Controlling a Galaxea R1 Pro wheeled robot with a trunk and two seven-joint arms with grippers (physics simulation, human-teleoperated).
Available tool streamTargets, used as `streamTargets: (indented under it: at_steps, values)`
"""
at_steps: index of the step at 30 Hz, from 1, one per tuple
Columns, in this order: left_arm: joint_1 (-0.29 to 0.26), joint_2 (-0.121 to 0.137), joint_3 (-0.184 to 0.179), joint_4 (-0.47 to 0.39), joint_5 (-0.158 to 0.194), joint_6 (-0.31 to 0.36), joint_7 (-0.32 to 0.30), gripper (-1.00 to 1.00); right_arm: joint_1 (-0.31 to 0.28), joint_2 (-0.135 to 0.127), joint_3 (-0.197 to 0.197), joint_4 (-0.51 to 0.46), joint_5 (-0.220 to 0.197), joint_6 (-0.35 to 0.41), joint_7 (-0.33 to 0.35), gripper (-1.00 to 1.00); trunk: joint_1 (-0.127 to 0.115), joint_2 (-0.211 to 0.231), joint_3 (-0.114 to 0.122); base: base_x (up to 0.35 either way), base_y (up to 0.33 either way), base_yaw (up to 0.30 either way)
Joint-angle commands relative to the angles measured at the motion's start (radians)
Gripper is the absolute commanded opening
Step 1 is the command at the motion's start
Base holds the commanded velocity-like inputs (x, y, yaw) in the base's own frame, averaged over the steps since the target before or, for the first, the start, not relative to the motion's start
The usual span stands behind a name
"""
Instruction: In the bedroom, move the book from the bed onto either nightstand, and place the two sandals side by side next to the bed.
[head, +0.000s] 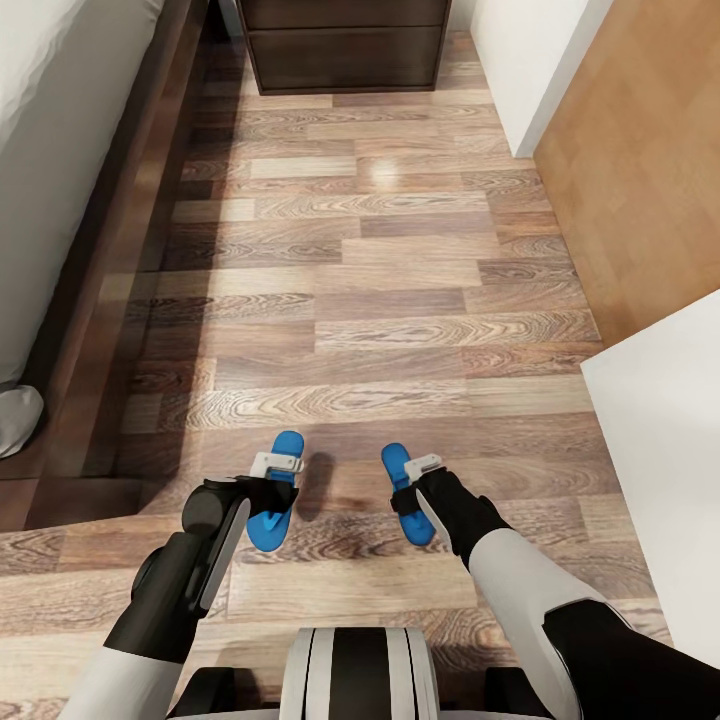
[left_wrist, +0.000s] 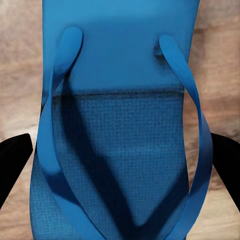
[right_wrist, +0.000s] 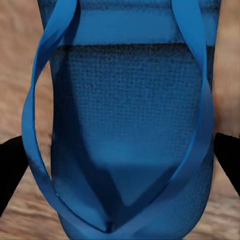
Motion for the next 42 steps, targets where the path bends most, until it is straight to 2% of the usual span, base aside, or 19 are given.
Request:
streamTargets:
  at_steps: [1, 14, 17, 22, 42]
  values:
    - [0.000, 0.000, 0.000, -0.001, 0.000, 0.004, 0.000, -1.00, 0.000, 0.000, 0.003, -0.001, 0.008, 0.006, 0.002, -1.00, 0.000, 0.000, -0.001, 0.000, 0.000, 0.000]
    - [0.000, 0.000, 0.000, -0.006, 0.000, 0.004, -0.002, -1.00, 0.000, 0.000, -0.004, 0.001, 0.008, 0.006, 0.003, -1.00, 0.000, 0.000, -0.001, 0.000, 0.000, 0.000]
    - [0.000, 0.000, 0.000, -0.007, 0.000, 0.004, -0.003, -1.00, 0.000, 0.000, -0.032, 0.001, 0.008, 0.006, 0.003, -1.00, -0.001, 0.000, 0.011, 0.000, 0.000, 0.000]
    - [0.000, 0.000, 0.000, -0.006, 0.000, 0.005, -0.003, -1.00, 0.000, 0.000, -0.048, 0.006, 0.009, 0.005, 0.003, -1.00, -0.004, 0.002, 0.030, 0.000, 0.000, 0.000]
    - [0.000, 0.000, 0.000, -0.005, -0.002, 0.005, -0.003, -1.00, 0.000, 0.000, -0.052, 0.030, 0.010, -0.028, 0.003, -1.00, -0.013, 0.006, 0.108, 0.000, 0.000, 0.000]
